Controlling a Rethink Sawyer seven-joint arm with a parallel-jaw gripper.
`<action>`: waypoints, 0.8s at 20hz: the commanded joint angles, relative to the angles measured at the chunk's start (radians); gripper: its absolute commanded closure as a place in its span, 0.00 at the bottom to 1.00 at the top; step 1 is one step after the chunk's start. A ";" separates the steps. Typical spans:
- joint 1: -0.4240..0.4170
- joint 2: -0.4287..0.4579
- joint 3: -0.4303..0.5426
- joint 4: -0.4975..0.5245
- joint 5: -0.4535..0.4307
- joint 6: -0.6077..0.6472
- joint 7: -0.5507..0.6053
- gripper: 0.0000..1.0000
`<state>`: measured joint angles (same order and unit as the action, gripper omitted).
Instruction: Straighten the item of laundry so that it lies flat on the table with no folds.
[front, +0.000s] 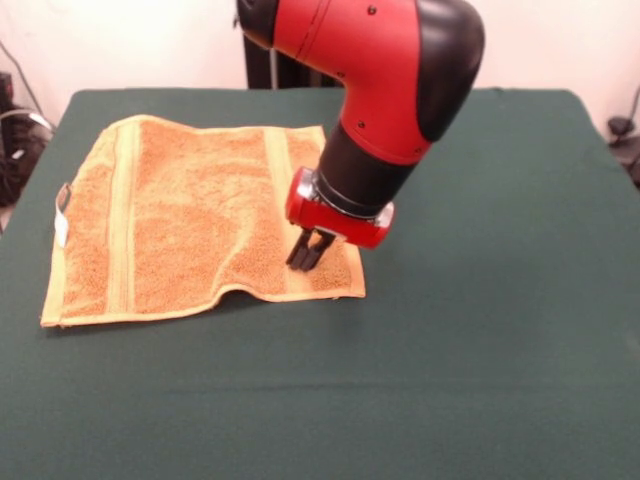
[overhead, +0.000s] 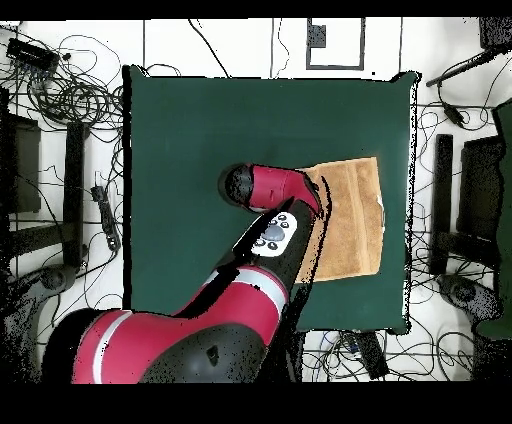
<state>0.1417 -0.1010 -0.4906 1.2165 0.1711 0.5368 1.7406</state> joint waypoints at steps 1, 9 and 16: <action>0.102 0.290 0.449 -0.099 0.070 -0.243 0.116 1.00; 0.146 0.319 0.391 -0.186 0.043 -0.089 0.149 1.00; 0.159 0.336 0.392 -0.213 0.047 -0.049 0.177 1.00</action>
<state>0.1830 -0.0522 -0.5277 1.1202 0.0726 0.6255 1.7406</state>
